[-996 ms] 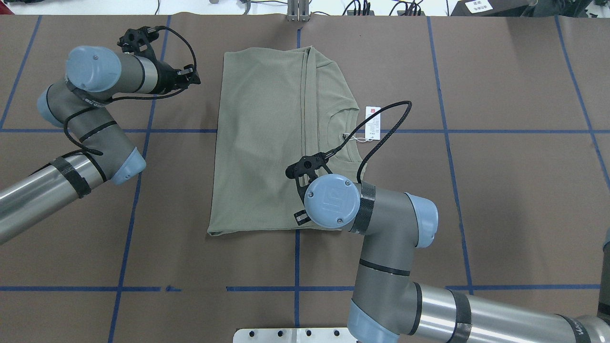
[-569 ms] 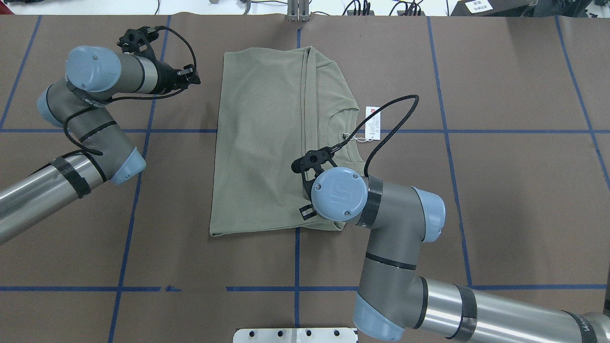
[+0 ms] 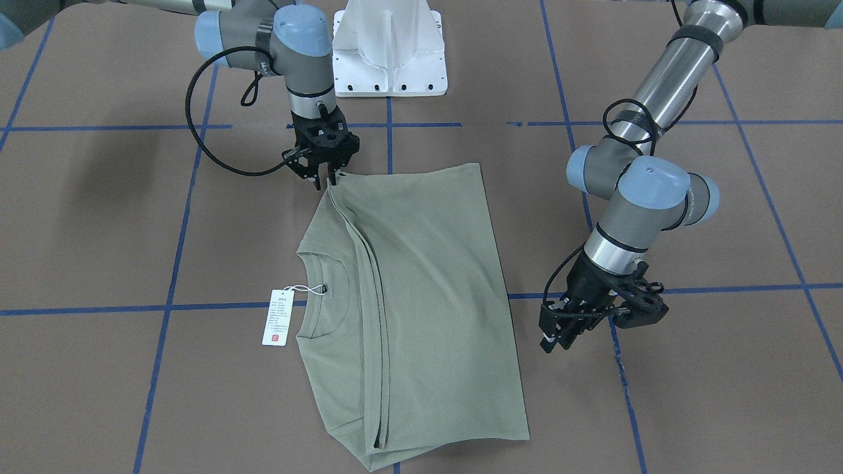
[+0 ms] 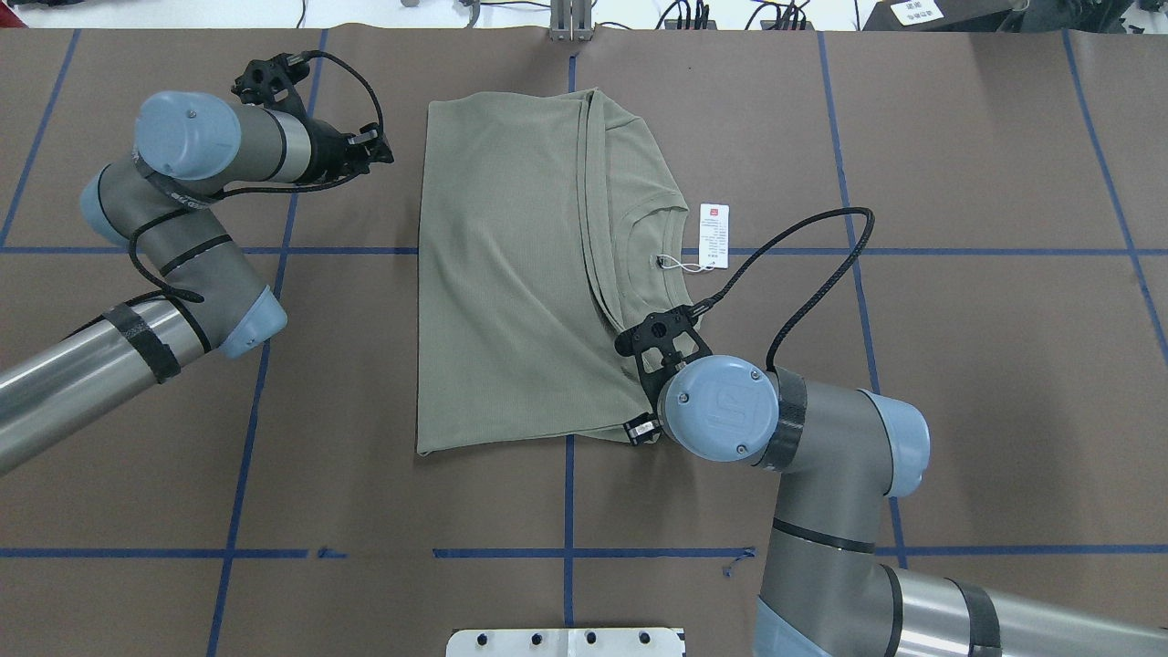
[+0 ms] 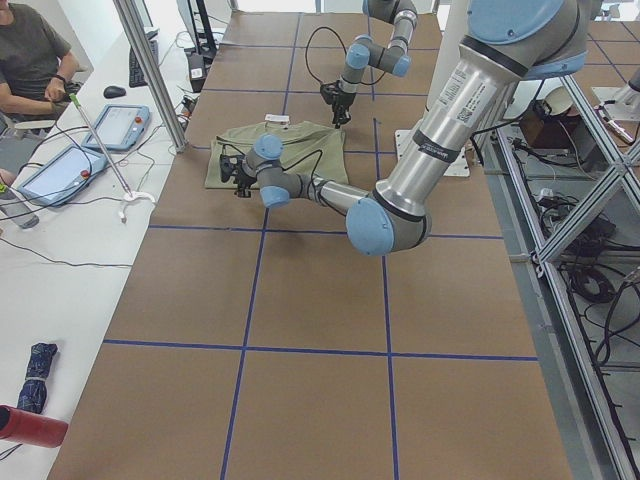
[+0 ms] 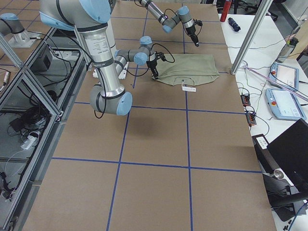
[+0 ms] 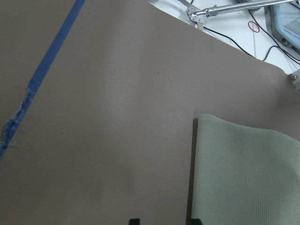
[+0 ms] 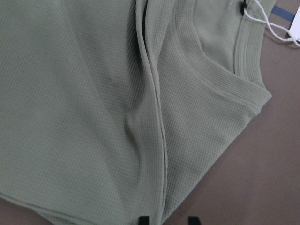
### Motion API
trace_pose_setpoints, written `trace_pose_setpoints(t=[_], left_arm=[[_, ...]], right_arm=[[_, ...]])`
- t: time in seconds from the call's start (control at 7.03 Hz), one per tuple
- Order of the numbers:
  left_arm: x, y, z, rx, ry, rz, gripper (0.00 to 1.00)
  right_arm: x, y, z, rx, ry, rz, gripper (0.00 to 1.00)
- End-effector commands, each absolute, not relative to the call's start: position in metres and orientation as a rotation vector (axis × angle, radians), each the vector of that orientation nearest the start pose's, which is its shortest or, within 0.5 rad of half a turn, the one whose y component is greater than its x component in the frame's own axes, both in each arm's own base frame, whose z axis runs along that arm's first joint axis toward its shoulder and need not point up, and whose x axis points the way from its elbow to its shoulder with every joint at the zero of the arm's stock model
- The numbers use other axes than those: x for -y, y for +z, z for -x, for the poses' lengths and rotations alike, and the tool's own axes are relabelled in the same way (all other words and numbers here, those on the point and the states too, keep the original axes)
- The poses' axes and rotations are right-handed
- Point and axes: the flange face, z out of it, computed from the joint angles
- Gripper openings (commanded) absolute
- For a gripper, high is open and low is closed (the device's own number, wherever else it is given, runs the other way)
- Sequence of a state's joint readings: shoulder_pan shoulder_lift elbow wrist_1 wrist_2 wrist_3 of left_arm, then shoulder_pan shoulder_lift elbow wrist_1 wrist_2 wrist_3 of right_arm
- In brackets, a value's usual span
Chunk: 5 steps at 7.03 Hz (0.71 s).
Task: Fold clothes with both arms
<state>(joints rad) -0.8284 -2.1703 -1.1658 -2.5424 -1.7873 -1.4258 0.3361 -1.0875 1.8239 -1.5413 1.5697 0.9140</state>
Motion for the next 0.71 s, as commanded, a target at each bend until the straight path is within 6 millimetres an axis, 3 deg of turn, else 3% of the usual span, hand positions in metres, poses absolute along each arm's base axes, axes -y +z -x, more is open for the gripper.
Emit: trace_pose_setpoints(t=[0.0,0.14,0.28,0.43,0.57], left_arm=[[0.63,0.383,-0.427,-1.13,-0.476,-0.379,0.47],[0.63,0.379,-0.426,-1.134,-0.475,-0.381,0.47],[0.63,0.379,-0.426,-1.134,-0.475,-0.381,0.47],[0.626,0.371,-0.424,-1.146,-0.472,-0.386,0.47],[0.626,0.372,-0.424,-1.149,-0.481,-0.381,0.47]], right_arm=[[0.334,0.274,0.548,0.684,-0.302,-0.366,1.0],[0.362,0.26,0.536,0.689,-0.267,-0.395,1.0],[0.39,0.247,0.542,0.686,-0.237,-0.409,1.0],[0.418,0.235,0.566,0.665,-0.217,-0.407,1.0],[0.436,0.237,0.581,0.635,-0.208,-0.396,1.0]])
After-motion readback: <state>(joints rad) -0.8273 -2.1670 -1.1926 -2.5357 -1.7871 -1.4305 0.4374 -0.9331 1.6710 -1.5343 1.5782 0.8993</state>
